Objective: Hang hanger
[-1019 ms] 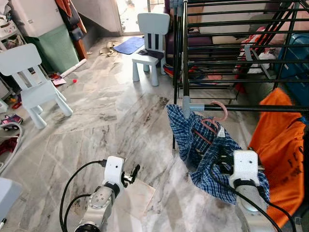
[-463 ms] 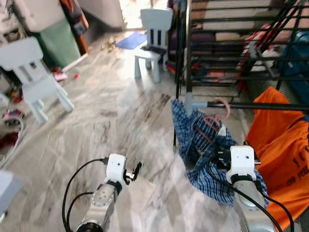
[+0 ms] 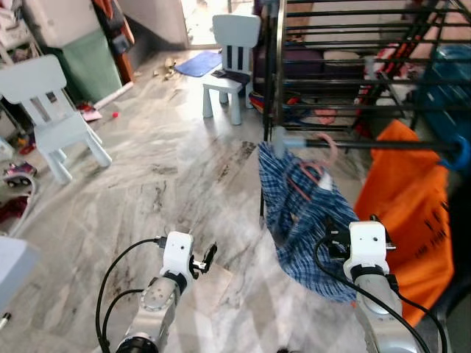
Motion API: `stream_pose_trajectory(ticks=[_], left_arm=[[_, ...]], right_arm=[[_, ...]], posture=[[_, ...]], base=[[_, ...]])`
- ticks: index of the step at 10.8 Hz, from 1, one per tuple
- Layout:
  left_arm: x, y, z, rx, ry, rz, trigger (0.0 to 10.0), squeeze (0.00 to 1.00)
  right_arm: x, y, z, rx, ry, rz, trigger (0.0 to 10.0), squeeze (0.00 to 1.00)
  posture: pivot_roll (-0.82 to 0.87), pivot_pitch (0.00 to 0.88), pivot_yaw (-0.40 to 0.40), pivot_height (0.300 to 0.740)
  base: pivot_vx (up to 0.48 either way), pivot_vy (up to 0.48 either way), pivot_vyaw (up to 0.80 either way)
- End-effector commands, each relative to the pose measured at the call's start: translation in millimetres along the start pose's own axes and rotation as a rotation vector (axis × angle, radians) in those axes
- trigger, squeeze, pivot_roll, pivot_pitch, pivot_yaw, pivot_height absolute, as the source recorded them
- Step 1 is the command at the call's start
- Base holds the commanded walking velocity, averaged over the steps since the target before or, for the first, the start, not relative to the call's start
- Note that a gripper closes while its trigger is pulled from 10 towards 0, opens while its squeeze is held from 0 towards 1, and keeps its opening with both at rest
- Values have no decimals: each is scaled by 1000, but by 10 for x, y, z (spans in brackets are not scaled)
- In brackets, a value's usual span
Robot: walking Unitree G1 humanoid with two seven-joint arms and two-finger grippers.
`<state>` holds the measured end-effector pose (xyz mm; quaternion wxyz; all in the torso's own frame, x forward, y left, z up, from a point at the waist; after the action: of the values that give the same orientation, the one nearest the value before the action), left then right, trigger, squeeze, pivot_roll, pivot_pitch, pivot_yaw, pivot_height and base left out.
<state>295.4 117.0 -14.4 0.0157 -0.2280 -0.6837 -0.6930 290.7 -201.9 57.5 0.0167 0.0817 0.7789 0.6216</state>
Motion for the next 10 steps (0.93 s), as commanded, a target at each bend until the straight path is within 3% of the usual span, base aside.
stream_pose_trajectory(ticks=[1, 10], left_arm=[[20, -25, 30, -10, 8, 14, 10000, 0], [25, -121, 60, -14, 13, 64, 10000, 0]], right_arm=[[-10, -16, 10, -3, 1, 9, 10000, 471], [-45, -84, -35, 12, -7, 33, 10000, 471]], posture=[[-141, 0, 92, 740], [-143, 0, 83, 740]], base=[[-251, 0, 0], [-264, 0, 0]])
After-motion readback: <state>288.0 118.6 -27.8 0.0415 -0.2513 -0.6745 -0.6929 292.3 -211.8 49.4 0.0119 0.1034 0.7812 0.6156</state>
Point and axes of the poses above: a point about 5 cm out from each wrist's last joint towards the gripper, its own x axis pointing back from the gripper into the wrist, its own y axis along the axis of the wrist's last joint, z = x × y, the point moved 3 cm from there along -x, pointing out of the wrist towards the gripper, and after that the axes turned 1 degree about -x, right-handed, at the moved point
